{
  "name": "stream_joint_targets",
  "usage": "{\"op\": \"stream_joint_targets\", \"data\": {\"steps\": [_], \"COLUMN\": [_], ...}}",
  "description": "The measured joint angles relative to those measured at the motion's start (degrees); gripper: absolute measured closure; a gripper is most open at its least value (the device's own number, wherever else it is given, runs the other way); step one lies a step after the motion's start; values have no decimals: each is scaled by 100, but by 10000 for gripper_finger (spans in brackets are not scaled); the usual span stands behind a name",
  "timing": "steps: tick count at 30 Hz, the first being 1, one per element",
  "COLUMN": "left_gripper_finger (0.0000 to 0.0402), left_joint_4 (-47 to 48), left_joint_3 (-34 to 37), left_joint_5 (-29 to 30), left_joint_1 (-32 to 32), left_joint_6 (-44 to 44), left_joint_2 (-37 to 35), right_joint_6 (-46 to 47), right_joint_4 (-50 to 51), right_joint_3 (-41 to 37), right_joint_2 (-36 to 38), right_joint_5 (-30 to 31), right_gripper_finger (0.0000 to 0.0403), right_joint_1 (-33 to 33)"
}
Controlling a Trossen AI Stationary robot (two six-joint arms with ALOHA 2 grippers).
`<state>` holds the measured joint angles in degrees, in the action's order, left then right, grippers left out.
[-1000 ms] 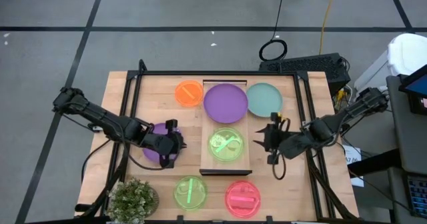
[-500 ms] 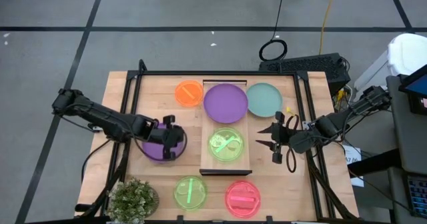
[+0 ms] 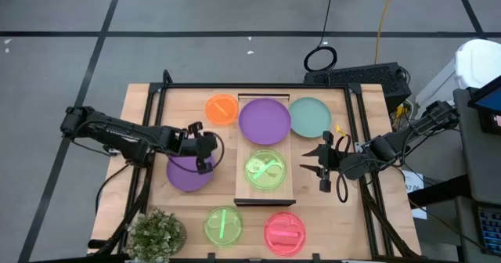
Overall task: Place and stack plates onto a shelf
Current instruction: Stack the transparent orange plate on top of the transparent green plate on the shelf
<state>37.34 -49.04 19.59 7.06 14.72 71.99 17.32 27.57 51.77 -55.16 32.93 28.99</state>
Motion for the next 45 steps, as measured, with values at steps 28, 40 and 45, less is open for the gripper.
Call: {"op": "stream_joint_targets", "data": {"steps": [28, 40, 45], "left_gripper_finger": [369, 368, 368], "left_joint_4": [41, -655, -1095], "left_joint_3": [4, 602, 810], "left_joint_5": [703, 704, 702], "left_joint_1": [-837, -1078, -1129], "left_joint_6": [-226, -452, -501], "left_joint_2": [2, 4, 4], "right_joint_6": [-2, 0, -1], "right_joint_4": [-293, -292, -293], "right_joint_3": [-197, -197, -197], "right_joint_2": [-4, -4, -4], "right_joint_5": [18, 28, 169], "right_gripper_finger": [261, 261, 261], "right_joint_1": [-55, -55, -55]}}
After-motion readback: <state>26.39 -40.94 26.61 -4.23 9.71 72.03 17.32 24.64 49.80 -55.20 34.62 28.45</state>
